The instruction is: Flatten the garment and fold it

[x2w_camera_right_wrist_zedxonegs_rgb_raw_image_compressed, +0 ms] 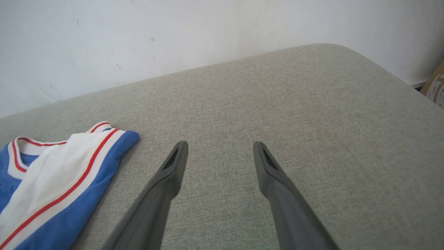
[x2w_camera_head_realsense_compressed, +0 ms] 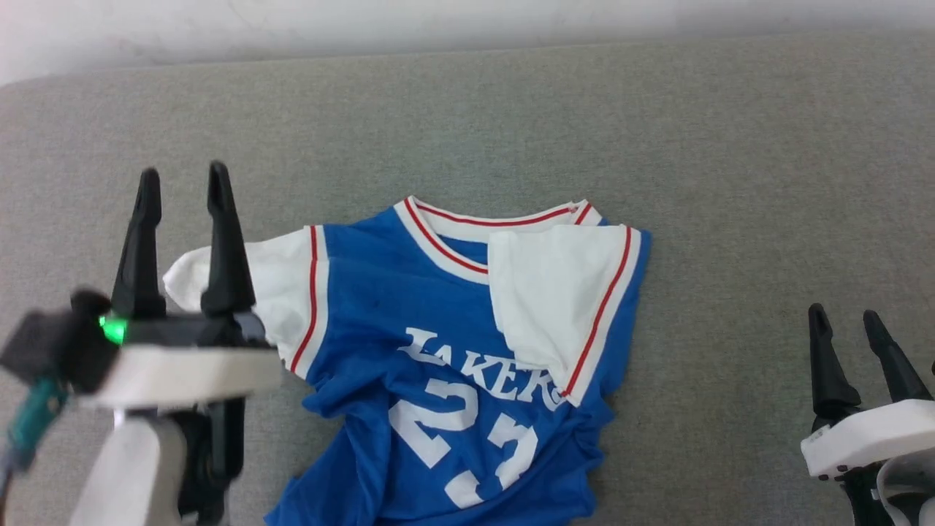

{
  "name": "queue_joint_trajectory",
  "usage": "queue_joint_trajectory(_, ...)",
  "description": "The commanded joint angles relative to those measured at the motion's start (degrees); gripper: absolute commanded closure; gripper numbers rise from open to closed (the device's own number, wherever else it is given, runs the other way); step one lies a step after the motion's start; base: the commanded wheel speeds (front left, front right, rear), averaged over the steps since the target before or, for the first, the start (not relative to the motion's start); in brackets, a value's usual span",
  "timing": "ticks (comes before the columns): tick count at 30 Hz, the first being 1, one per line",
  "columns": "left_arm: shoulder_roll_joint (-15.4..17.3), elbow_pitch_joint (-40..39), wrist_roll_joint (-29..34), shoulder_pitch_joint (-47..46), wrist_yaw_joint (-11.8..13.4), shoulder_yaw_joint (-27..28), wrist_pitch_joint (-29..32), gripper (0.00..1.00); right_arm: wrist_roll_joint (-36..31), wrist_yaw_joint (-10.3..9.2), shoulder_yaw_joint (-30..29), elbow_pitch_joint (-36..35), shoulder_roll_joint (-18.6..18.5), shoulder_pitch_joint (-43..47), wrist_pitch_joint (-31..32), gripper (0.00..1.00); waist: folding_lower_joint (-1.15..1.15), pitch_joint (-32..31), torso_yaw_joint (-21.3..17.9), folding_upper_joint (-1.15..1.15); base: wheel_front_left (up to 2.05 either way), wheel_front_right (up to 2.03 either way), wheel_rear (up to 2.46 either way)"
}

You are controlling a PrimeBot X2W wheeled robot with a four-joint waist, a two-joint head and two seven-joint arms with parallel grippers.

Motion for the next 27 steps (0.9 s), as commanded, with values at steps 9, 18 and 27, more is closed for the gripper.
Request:
queue_joint_trajectory(9, -7.73, -10.72, 14.78, 13.89, 0.99, 3.75, -0.86, 0.00, 0.30, -0.04, 1.42, -1.61, 0.14, 2.47, 0.02, 0.00, 0.00, -0.39, 0.56, -0.01, 0.00, 0.00, 0.00)
queue_joint_trajectory(18, -12.27, -9.13, 18.32, 13.33, -3.88, 5.37, -0.87, 0.00, -6.78, -0.04, 8.77, -6.26, 0.14, -2.03, 7.71, 0.00, 0.00, 0.15, 3.11, -0.01, 0.00, 0.00, 0.00)
queue_joint_trajectory(27, -14.14, -6.34, 19.27, 11.77, -6.73, 5.31, -0.87, 0.00, -12.83, -0.04, 18.98, -1.42, -0.53, -8.94, 21.92, 0.00, 0.00, 1.62, 6.42, -0.01, 0.00, 0.00, 0.00)
